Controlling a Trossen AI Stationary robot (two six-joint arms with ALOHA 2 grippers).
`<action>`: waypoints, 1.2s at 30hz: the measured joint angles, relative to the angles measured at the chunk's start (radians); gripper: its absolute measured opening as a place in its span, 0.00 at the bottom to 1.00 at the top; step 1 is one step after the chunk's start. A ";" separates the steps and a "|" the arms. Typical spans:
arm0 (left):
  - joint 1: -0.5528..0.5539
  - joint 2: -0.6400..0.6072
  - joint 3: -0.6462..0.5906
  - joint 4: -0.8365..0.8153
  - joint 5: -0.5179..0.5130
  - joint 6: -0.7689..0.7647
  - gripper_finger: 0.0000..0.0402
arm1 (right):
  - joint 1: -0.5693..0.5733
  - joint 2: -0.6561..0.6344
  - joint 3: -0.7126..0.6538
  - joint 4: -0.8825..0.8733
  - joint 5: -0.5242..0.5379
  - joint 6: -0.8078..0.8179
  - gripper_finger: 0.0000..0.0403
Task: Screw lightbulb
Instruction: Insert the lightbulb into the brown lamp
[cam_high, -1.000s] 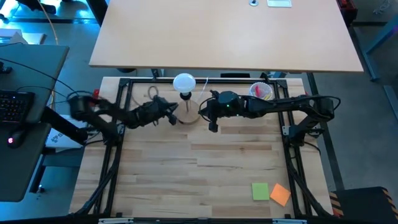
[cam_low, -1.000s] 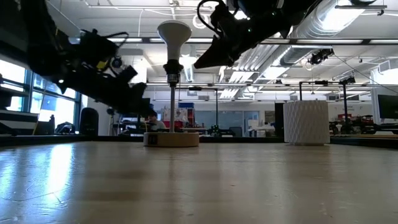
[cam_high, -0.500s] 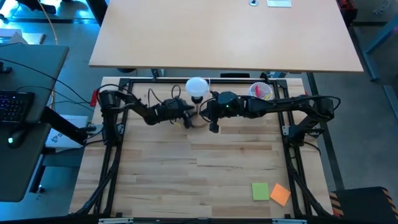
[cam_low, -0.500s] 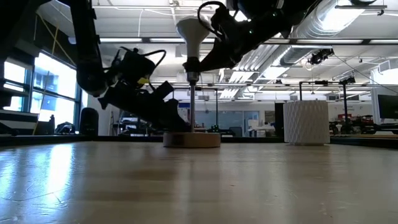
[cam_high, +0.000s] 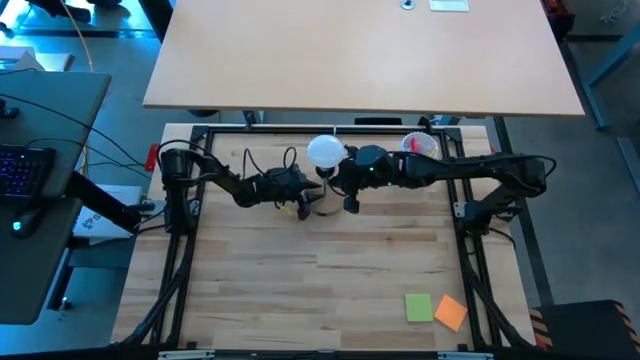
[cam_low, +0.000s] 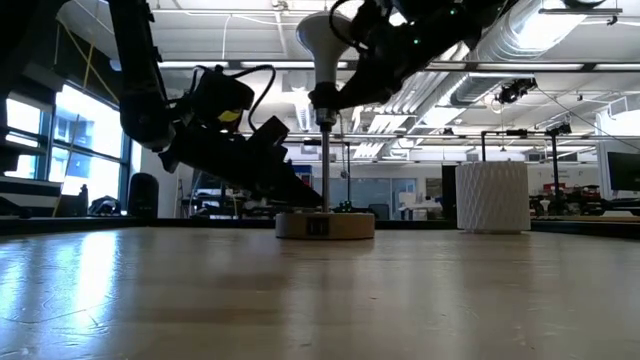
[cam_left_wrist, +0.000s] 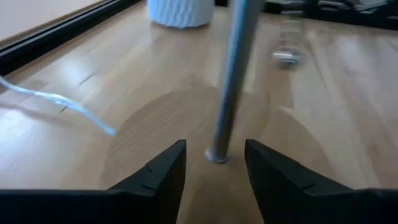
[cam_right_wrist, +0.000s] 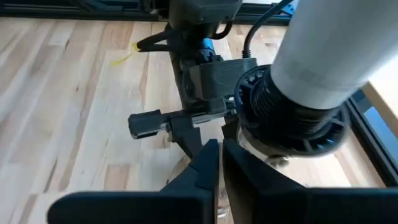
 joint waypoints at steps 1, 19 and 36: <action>-0.003 0.000 0.001 0.005 -0.001 0.004 0.40 | 0.001 -0.017 0.000 -0.018 0.000 0.000 0.04; -0.019 -0.005 0.096 -0.003 -0.036 -0.012 0.29 | 0.073 -0.181 0.000 -0.198 0.005 -0.026 0.04; -0.198 -0.190 0.095 -0.364 -0.190 -0.154 0.10 | 0.088 -0.182 0.000 -0.231 0.011 -0.031 0.04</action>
